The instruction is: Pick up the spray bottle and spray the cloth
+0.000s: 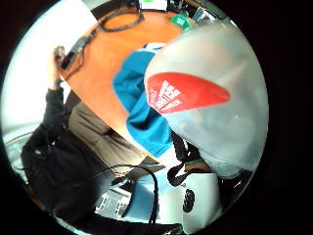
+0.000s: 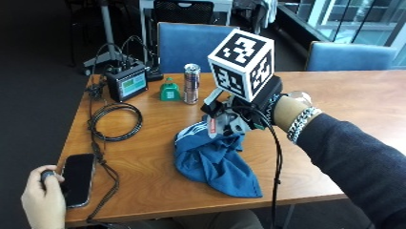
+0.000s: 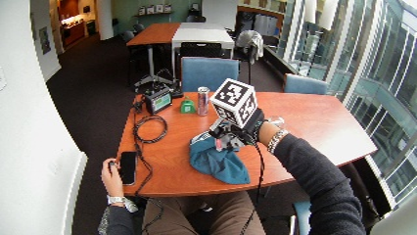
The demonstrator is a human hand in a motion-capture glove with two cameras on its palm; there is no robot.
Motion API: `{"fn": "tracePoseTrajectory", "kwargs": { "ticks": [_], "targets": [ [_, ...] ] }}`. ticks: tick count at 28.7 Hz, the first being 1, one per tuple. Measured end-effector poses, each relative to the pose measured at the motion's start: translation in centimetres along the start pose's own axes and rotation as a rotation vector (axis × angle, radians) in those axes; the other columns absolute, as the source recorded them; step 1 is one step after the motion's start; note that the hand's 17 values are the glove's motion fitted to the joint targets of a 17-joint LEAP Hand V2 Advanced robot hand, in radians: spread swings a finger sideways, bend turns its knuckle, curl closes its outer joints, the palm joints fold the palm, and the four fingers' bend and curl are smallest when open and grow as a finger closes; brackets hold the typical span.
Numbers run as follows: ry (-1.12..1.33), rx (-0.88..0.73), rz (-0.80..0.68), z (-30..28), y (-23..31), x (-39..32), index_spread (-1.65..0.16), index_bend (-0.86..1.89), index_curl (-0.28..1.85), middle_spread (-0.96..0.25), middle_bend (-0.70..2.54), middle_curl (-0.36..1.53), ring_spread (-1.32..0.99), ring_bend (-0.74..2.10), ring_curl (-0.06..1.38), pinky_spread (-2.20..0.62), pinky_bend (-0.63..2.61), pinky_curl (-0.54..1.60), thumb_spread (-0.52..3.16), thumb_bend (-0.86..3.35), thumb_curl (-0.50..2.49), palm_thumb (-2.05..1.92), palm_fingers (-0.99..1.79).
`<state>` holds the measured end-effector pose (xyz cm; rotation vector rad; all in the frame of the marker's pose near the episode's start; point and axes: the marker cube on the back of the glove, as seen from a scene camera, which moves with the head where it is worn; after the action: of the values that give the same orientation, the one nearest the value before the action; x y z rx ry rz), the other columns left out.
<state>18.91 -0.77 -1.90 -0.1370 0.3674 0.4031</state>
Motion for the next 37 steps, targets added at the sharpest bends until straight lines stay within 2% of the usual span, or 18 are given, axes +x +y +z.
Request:
{"fn": "tracePoseTrajectory", "kwargs": {
  "ticks": [11, 19, 24, 32, 37],
  "targets": [
    [-0.273, 0.231, 0.051, -6.0, -2.9, -0.3, -0.28, 0.3, 0.51, -0.23, 0.65, 0.49, -0.25, 0.66, 0.42, -0.32, 0.43, 0.38, 1.01, -0.02, 0.38, 0.77, 1.43],
    [-0.736, 0.523, 0.136, -8.3, -6.2, -2.8, -0.28, 0.3, 0.51, -0.23, 0.65, 0.49, -0.25, 0.66, 0.42, -0.33, 0.43, 0.38, 1.01, -0.02, 0.38, 0.77, 1.43],
    [-1.002, 0.682, 0.18, -8.1, -7.5, -4.8, -0.28, 0.3, 0.51, -0.23, 0.65, 0.49, -0.24, 0.66, 0.42, -0.33, 0.43, 0.38, 1.02, -0.02, 0.38, 0.77, 1.43],
    [-1.139, 0.973, 0.298, -5.5, -8.9, -6.2, -0.28, 0.3, 0.51, -0.23, 0.65, 0.49, -0.24, 0.66, 0.42, -0.32, 0.44, 0.39, 1.02, -0.02, 0.38, 0.78, 1.43],
    [-1.164, 1.063, 0.374, -2.6, -9.1, -7.0, -0.28, 0.29, 0.51, -0.23, 0.64, 0.49, -0.23, 0.66, 0.42, -0.32, 0.45, 0.39, 1.02, -0.02, 0.38, 0.78, 1.43]
  ]
}}
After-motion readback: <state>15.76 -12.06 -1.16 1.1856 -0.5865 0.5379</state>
